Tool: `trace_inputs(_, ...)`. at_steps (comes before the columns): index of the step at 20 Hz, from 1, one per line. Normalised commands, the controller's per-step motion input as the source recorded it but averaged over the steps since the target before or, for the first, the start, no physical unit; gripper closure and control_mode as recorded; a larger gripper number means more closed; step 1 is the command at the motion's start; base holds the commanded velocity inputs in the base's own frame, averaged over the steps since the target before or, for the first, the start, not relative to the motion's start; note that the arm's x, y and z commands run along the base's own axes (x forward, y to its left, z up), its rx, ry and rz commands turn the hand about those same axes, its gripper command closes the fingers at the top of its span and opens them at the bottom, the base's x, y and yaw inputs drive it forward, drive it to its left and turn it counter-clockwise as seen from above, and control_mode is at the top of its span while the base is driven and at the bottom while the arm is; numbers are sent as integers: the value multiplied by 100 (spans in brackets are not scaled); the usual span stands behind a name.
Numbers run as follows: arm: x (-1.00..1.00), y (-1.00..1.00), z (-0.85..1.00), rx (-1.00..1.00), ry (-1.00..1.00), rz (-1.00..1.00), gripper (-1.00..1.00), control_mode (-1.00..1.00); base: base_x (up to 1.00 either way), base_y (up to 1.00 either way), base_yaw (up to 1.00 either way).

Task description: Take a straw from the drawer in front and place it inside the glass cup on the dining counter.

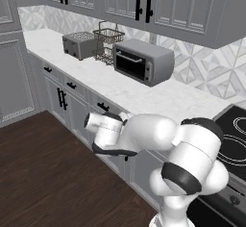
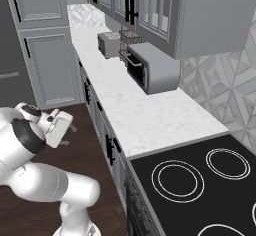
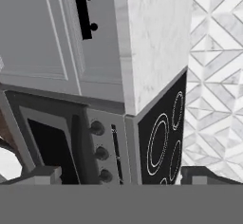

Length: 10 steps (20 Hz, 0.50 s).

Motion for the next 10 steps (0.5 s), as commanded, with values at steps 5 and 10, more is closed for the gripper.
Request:
trace_inputs(5, 18, -15, -32, -15, 0, -22, -100, -100, 0, 0, 0)
trace_inputs(10, 31, -44, -18, -10, 0, -14, -100, -100, 0, 0, 0)
